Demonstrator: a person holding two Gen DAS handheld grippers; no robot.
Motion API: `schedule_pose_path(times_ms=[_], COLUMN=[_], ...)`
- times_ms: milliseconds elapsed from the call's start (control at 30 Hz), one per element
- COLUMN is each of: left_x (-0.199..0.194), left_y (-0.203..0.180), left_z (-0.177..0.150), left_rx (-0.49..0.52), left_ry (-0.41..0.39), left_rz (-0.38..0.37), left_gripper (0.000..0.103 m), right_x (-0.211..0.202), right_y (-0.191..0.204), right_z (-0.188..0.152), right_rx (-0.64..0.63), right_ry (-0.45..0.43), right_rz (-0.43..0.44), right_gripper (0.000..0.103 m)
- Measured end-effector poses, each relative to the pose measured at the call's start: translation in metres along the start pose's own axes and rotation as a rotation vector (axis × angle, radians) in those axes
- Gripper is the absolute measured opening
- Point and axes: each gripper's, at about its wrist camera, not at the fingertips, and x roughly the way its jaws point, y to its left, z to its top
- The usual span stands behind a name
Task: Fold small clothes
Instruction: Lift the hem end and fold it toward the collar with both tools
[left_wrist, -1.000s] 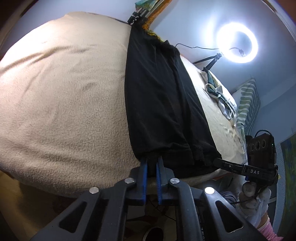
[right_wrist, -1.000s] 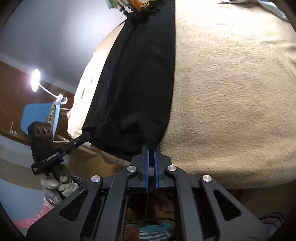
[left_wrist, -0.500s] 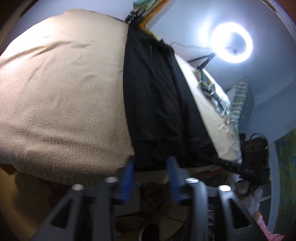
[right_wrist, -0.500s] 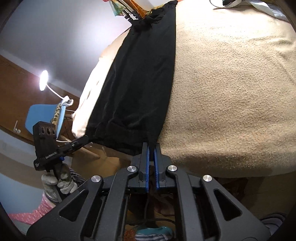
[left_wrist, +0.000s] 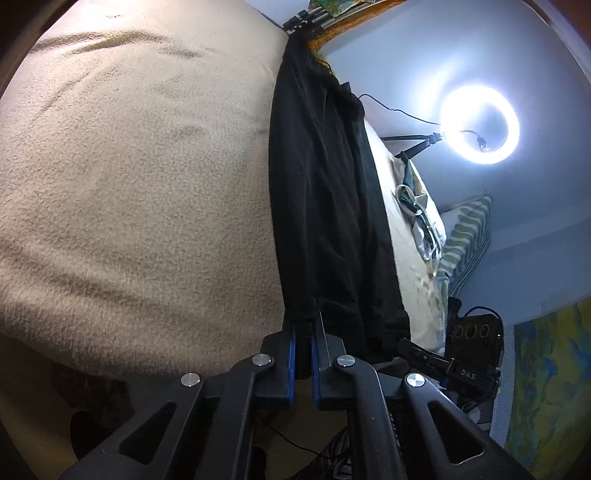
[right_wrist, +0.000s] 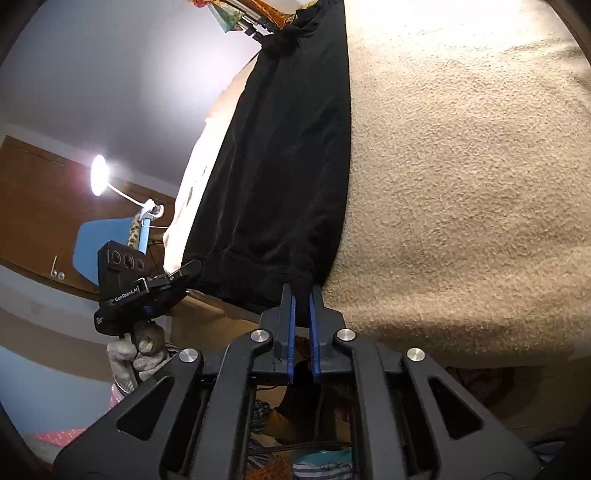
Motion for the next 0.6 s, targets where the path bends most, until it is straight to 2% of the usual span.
schedule_pose_path(times_ms=[300, 600], left_x=[-0.013, -0.011], left_y=[-0.018, -0.035], left_z=[0.016, 0.062], left_rx=[0.033, 0.063], left_ry=[-0.003, -0.041], left_rz=[-0.035, -0.044], left_gripper=[0.002, 0.002], right_x=[-0.024, -0.034], right_y=[0.007, 0.014], right_z=[0.016, 0.063], right_rx=[0.028, 0.012], right_ry=[-0.079, -0.153], right_rz=[0.122, 0.116], right_gripper=[0.006, 0.006])
